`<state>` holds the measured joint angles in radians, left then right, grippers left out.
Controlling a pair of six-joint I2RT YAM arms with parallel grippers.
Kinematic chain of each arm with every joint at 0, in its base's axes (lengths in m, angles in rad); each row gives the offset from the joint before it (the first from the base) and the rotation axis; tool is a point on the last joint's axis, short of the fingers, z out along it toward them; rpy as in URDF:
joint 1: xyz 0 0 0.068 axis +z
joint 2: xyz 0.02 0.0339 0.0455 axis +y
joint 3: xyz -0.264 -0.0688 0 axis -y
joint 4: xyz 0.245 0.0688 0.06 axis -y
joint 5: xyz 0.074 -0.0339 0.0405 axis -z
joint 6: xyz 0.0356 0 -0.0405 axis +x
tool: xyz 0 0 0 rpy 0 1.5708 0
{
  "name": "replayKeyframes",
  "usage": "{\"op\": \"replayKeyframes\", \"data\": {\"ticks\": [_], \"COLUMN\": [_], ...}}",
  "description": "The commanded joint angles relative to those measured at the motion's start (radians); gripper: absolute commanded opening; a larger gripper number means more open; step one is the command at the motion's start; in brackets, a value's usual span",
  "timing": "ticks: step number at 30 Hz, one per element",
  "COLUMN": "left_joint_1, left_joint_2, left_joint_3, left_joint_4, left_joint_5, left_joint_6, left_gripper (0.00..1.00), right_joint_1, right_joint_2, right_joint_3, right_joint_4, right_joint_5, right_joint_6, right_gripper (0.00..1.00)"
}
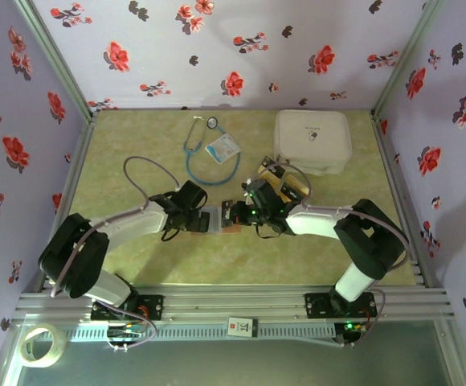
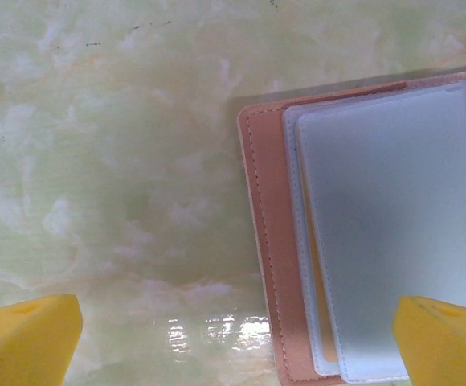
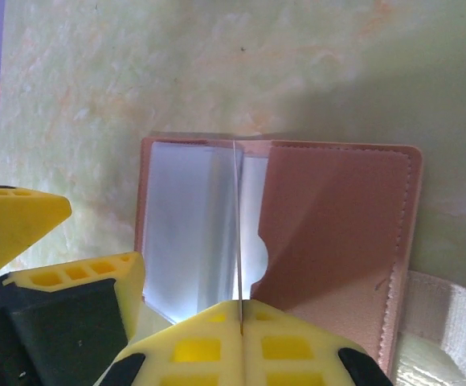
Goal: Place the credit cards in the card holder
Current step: Insert the credit card into the card slot.
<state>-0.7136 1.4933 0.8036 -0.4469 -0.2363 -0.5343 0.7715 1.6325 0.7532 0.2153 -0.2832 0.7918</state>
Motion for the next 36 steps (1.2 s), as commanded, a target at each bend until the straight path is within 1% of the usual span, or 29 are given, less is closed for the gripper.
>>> {"op": "replayKeyframes", "data": {"ticks": [1, 7, 14, 27, 36], "left_joint_1": [-0.007, -0.008, -0.008, -0.008, -0.008], "left_joint_2": [0.024, 0.057, 0.06, 0.026, 0.003], "left_joint_3": [0.022, 0.025, 0.011, -0.005, 0.021], "left_joint_4": [0.014, -0.008, -0.038, -0.039, -0.05], "left_joint_5": [-0.03, -0.062, -0.093, -0.093, -0.079], "left_joint_6": [0.03, 0.018, -0.018, -0.039, -0.024], "left_gripper": [1.0, 1.0, 1.0, 1.0, 1.0], "right_joint_1": [-0.013, -0.023, -0.027, -0.032, -0.033], "right_joint_2": [0.017, 0.027, 0.035, 0.021, 0.011], "right_joint_3": [-0.02, -0.038, -0.041, -0.02, -0.04], "right_joint_4": [0.061, 0.082, 0.084, 0.092, 0.176], "right_joint_5": [-0.016, -0.028, -0.031, -0.081, -0.094], "right_joint_6": [0.031, 0.045, 0.047, 0.024, 0.038], "right_gripper": [0.0, 0.0, 0.0, 0.0, 0.0]}}
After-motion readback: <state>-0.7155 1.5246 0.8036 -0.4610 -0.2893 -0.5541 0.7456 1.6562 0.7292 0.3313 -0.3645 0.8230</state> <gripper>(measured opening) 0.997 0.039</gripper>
